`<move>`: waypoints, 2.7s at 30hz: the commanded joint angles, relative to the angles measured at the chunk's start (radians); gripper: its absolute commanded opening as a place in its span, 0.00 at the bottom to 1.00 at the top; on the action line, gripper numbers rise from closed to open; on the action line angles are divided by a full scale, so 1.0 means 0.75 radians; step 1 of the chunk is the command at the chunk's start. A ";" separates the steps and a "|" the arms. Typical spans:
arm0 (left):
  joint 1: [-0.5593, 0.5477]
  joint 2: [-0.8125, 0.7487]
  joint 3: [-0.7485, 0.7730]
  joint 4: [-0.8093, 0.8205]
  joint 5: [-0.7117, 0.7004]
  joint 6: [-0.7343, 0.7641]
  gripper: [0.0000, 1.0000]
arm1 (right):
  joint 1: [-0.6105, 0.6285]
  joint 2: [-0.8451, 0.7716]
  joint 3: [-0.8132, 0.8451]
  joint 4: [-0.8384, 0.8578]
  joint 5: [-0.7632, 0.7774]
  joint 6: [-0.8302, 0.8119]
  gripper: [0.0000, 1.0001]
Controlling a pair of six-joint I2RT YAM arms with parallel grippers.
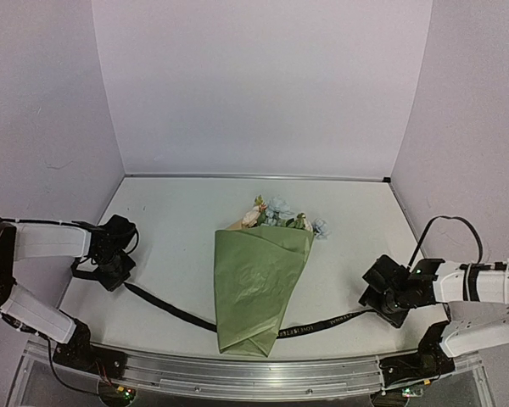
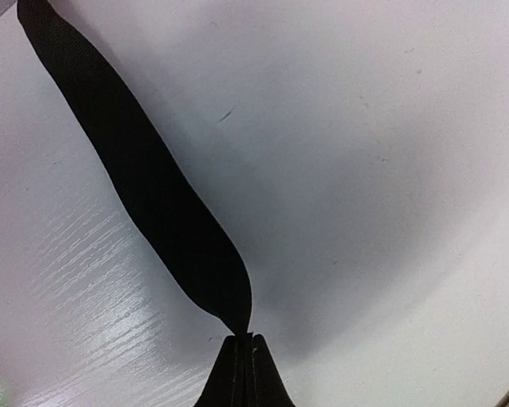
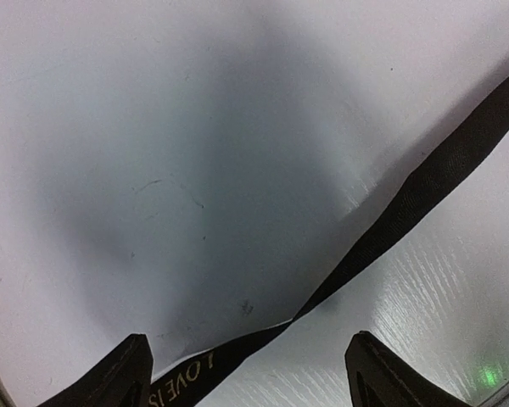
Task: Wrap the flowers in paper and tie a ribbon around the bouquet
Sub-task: Pick up the right side of the ribbon from the center of the board, then place the left side of the ribbon on the folded bouquet.
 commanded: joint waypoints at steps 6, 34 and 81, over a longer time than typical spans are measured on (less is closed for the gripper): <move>0.006 -0.068 -0.022 0.111 -0.028 0.071 0.00 | -0.015 0.143 0.002 0.088 0.172 0.102 0.63; 0.055 0.272 0.234 0.337 -0.153 0.163 0.00 | -0.303 0.413 0.379 0.186 0.010 -0.377 0.00; -1.247 0.832 1.001 0.610 0.249 1.822 0.00 | -0.359 0.545 0.657 0.140 -0.304 -0.714 0.00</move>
